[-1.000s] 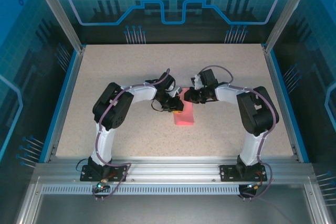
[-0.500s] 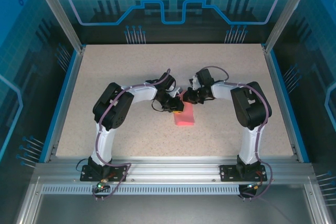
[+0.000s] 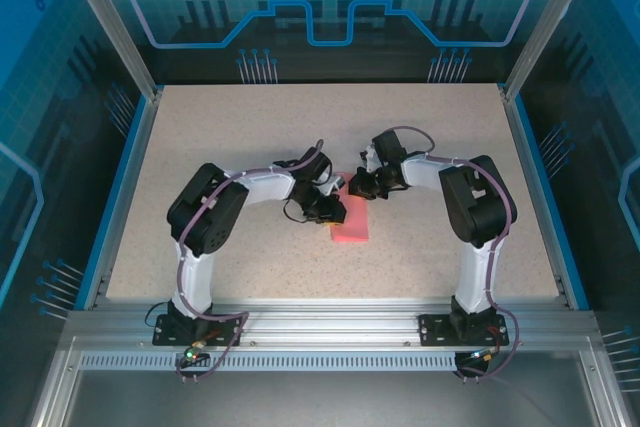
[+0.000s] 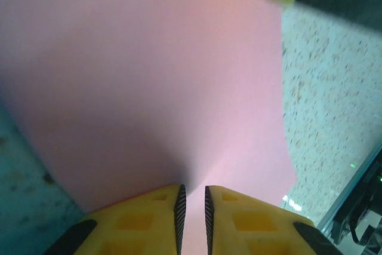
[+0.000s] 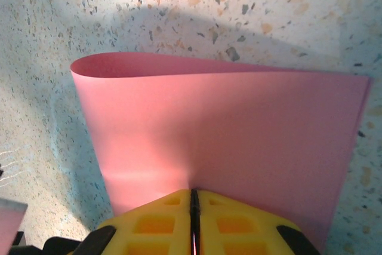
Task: Fold a paper plane with a square sheet of paper (fold left side to right side)
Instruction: First fold the square sheet of paper in half at the center of the table, then hold the square sheet of paper at the center of the table.
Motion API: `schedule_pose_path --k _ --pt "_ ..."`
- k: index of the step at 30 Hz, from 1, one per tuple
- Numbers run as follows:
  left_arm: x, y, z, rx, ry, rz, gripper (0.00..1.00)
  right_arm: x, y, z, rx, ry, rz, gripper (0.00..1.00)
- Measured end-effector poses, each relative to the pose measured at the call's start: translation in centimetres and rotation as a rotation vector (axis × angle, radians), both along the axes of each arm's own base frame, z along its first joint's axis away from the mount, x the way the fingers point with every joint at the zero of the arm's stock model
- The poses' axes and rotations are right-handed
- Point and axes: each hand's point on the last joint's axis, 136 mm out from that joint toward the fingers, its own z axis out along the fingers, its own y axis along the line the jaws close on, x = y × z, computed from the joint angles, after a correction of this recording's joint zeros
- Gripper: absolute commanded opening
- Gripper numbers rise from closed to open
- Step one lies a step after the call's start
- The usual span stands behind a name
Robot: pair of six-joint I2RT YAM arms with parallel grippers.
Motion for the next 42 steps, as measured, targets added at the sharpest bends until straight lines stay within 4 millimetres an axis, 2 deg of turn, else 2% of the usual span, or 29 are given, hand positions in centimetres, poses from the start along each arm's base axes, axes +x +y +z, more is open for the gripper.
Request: schedule_pose_path --k 12,18,21,24,28,31,33,37,42 --pt "-5.0 1.5 0.0 0.045 0.060 -0.052 0.21 0.0 0.0 0.0 -0.001 0.002 0.000 0.10" --pt "-5.9 2.1 0.2 0.062 0.081 -0.058 0.23 0.0 0.0 0.0 -0.002 0.005 0.000 0.10" --pt "-5.8 2.3 1.0 0.056 0.074 -0.050 0.25 0.0 0.0 0.0 -0.002 0.005 0.000 0.10" --pt "-4.6 2.8 2.7 0.029 0.036 -0.021 0.26 0.0 0.0 0.0 -0.002 0.005 0.000 0.10" --pt "-1.1 3.2 5.4 -0.016 -0.034 0.038 0.26 0.0 0.0 0.0 -0.001 0.004 0.001 0.10" --pt "1.6 2.7 7.0 -0.045 -0.085 0.062 0.26 0.0 0.0 0.0 0.000 0.004 0.001 0.10" --pt "3.1 1.9 7.4 -0.058 -0.104 0.063 0.26 0.0 0.0 0.0 0.001 0.004 0.002 0.10" --pt "5.1 0.7 5.7 -0.055 -0.094 0.060 0.26 0.0 0.1 0.0 0.001 0.004 0.002 0.10" --pt "5.4 0.5 2.2 -0.019 -0.032 0.059 0.26 0.0 0.1 0.0 0.001 0.004 0.003 0.11"
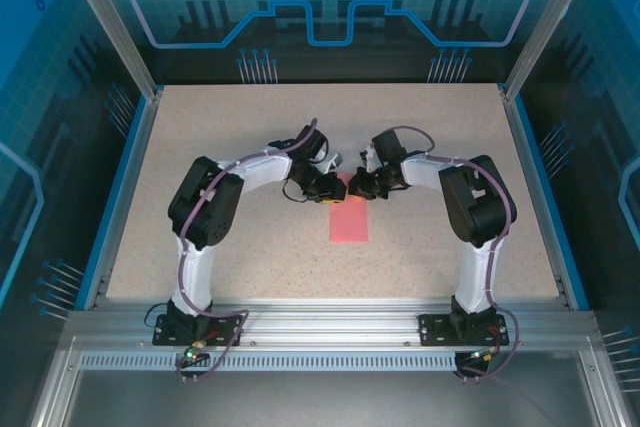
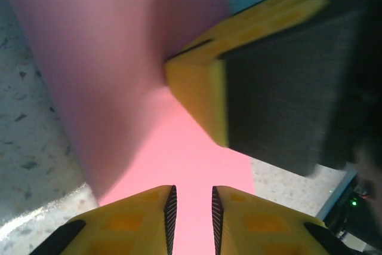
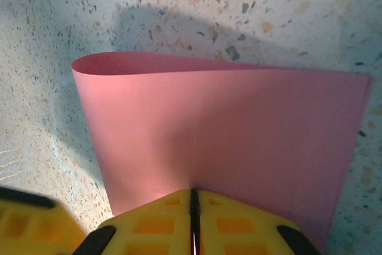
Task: Fold a paper plane with a square sheet of paper (fold left side to right side)
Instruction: Hold the square sheet of paper at the center of the table.
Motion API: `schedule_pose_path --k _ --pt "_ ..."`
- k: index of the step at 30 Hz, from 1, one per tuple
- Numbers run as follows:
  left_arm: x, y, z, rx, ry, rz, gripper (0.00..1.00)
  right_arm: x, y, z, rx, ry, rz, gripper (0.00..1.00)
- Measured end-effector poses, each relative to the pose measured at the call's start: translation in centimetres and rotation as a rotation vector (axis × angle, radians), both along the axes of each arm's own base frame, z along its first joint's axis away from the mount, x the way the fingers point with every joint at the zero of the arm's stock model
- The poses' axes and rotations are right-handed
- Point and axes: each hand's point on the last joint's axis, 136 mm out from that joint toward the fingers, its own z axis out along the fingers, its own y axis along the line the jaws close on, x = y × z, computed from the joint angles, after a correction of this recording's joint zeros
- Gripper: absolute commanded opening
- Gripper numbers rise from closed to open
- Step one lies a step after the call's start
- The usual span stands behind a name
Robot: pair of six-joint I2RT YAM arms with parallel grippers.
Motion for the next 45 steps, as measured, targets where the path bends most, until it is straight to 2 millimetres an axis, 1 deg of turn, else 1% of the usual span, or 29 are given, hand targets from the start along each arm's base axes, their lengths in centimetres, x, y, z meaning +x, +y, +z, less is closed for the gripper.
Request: schedule_pose_path --k 2,4,9,13,15,18,22,23,25,27,28,30,32,35,41,44,45 --pt "-0.2 0.0 -0.9 0.010 0.018 -0.002 0.25 0.0 0.0 0.0 0.000 0.000 0.000 0.11" --pt "-0.3 0.0 -1.4 0.016 0.028 -0.003 0.26 0.0 0.0 0.0 0.000 0.000 0.001 0.12" --pt "-0.4 0.0 -1.6 0.018 0.033 -0.001 0.25 0.1 0.1 0.2 0.001 -0.009 0.009 0.15" --pt "-0.3 -0.1 -1.7 0.023 0.029 0.004 0.26 0.7 0.2 0.5 -0.011 -0.040 0.019 0.21" --pt "-0.4 -0.2 -1.9 0.024 0.032 0.010 0.25 0.9 0.2 0.8 -0.017 -0.055 0.024 0.27" --pt "-0.4 -0.2 -2.1 0.018 0.037 0.024 0.25 1.1 -0.1 2.1 -0.033 -0.095 0.034 0.33" --pt "-0.4 -0.3 -2.1 0.010 0.041 0.038 0.25 1.2 -0.7 5.6 -0.040 -0.175 0.036 0.34" --pt "-0.4 -0.4 -2.1 0.009 0.040 0.038 0.25 0.9 -0.9 6.6 -0.036 -0.197 0.037 0.33" --pt "-0.4 -0.4 -2.1 0.008 0.038 0.037 0.25 0.0 -1.2 8.0 -0.030 -0.219 0.040 0.32" --pt "-0.4 -0.5 -2.1 0.008 0.038 0.036 0.26 -1.5 -1.6 8.4 -0.029 -0.217 0.044 0.26" --pt "-0.4 -0.5 -2.1 0.008 0.038 0.036 0.26 -2.4 -1.8 8.3 -0.031 -0.207 0.048 0.23" --pt "-0.5 -0.5 -2.1 0.008 0.038 0.035 0.25 -4.5 -1.9 7.3 -0.041 -0.169 0.063 0.19" --pt "-0.5 -0.5 -2.0 0.008 0.037 0.035 0.25 -6.7 -1.7 5.6 -0.057 -0.112 0.085 0.17" --pt "-0.5 -0.5 -2.0 0.009 0.036 0.034 0.26 -9.1 -1.6 3.4 -0.080 -0.036 0.109 0.16" --pt "-0.4 -0.5 -2.0 0.011 0.034 0.035 0.26 -10.1 -1.8 0.7 -0.117 0.051 0.114 0.15" --pt "-0.4 -0.5 -1.9 0.012 0.034 0.034 0.27 -10.5 -2.1 -0.2 -0.140 0.079 0.112 0.14" --pt "-0.4 -0.6 -1.9 0.013 0.034 0.033 0.28 -10.5 -2.1 -0.2 -0.140 0.080 0.112 0.14"
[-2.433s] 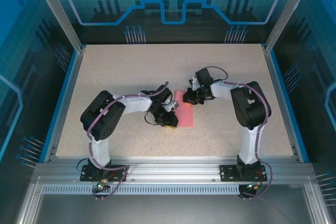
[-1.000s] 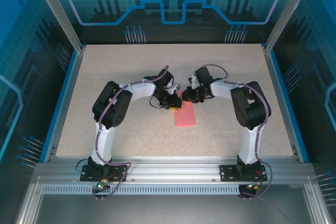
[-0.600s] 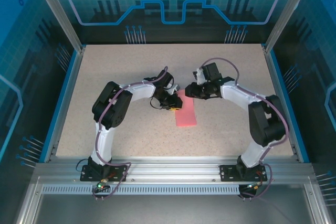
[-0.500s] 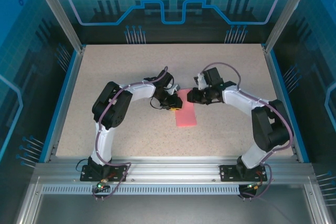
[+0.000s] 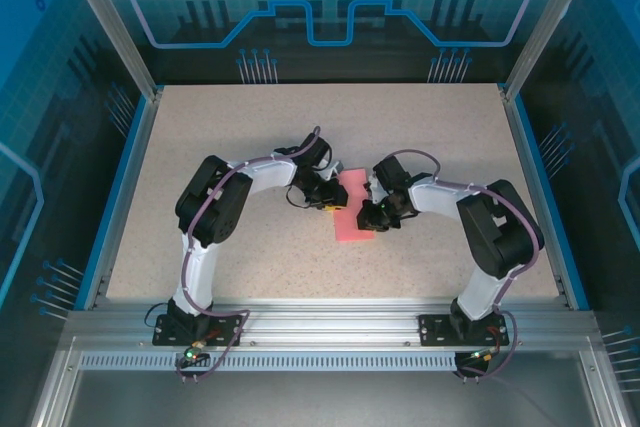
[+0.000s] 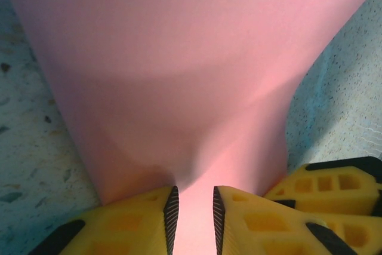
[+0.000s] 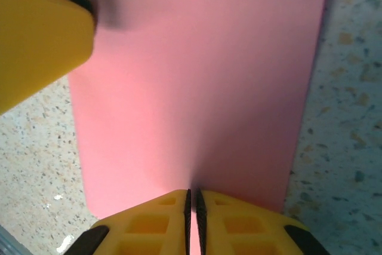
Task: Fold a paper plane with a square sheet of paper (fold left side to right side)
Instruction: Hold the square sheet of paper at the center of the table, then first fold the square sheet of paper in half at the center of the table.
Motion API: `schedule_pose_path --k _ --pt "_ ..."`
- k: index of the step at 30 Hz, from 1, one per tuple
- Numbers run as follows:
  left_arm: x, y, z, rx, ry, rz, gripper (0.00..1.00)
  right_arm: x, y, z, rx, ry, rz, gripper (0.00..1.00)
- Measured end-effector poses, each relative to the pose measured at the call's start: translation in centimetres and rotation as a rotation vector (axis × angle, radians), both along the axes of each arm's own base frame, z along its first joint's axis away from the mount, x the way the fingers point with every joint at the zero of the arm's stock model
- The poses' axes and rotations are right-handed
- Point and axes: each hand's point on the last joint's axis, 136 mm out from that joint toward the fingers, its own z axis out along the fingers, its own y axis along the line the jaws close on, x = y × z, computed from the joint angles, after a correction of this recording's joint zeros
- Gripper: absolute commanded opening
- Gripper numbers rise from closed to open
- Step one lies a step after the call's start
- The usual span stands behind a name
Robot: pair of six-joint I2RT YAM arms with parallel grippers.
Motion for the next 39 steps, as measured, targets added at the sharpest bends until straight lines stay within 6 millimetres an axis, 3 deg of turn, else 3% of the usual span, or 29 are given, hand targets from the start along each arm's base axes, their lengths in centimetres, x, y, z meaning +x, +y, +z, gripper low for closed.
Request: schedule_pose_path --k 13,22,39 --pt "1.7 -0.3 1.5 0.017 -0.046 0.006 0.28 0.0 -0.1 -0.1 -0.014 -0.005 -0.001 0.14" --pt "2.7 0.1 -0.2 0.034 -0.105 -0.012 0.25 0.0 -0.2 -0.2 -0.025 -0.008 -0.001 0.13" --pt "3.0 0.1 0.0 -0.014 -0.190 0.000 0.30 -0.1 -0.4 -0.3 -0.031 -0.007 -0.001 0.13"
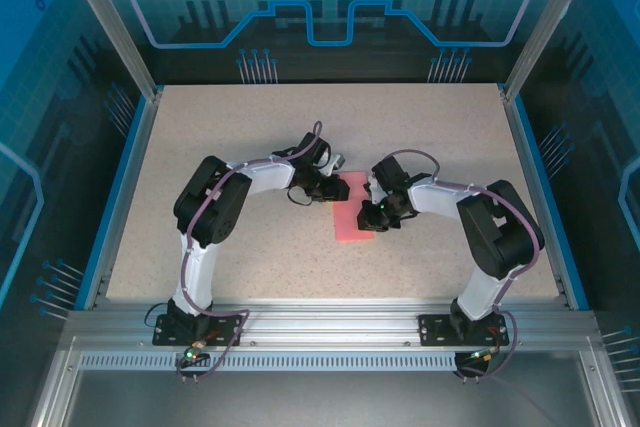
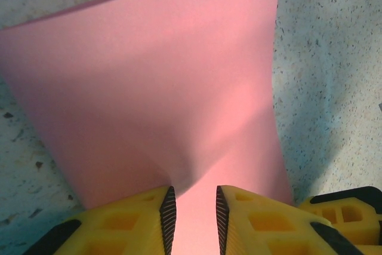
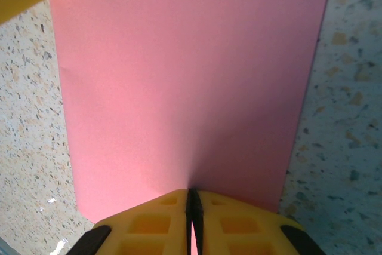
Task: Fold a paper plane with a square sheet of paper (fold left side to right side)
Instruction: First fold the square sheet of paper in half at the center of the table.
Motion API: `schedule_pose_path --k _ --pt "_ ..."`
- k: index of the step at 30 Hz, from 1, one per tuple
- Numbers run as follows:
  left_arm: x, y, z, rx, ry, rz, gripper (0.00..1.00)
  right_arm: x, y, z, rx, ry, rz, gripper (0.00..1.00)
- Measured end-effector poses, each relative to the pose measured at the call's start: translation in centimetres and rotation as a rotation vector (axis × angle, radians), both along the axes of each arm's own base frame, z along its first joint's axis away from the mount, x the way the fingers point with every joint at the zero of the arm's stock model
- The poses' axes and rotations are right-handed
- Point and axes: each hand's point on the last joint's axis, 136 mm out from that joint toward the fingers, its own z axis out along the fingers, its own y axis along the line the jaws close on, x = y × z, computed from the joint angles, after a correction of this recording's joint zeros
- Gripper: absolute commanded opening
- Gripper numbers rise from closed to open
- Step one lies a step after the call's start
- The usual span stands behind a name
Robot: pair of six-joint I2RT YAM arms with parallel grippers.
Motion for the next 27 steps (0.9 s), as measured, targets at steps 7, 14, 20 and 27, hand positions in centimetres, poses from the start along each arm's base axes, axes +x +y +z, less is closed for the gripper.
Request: schedule_pose_path --k 7,14,20,27 --pt "0.5 0.1 0.1 -0.006 -0.002 0.009 0.31 0.1 0.1 0.0 0.004 -0.008 0.000 0.13" --pt "2.9 0.5 0.2 -0.009 -0.008 0.039 0.31 0.4 0.2 0.0 0.012 -0.027 -0.001 0.13" --pt "6.6 1.7 0.3 -0.007 -0.027 0.091 0.32 0.4 0.2 0.0 0.017 -0.037 -0.001 0.12" --pt "8.8 2.2 0.4 0.000 -0.038 0.119 0.32 0.3 0.1 0.0 0.023 -0.040 -0.015 0.13"
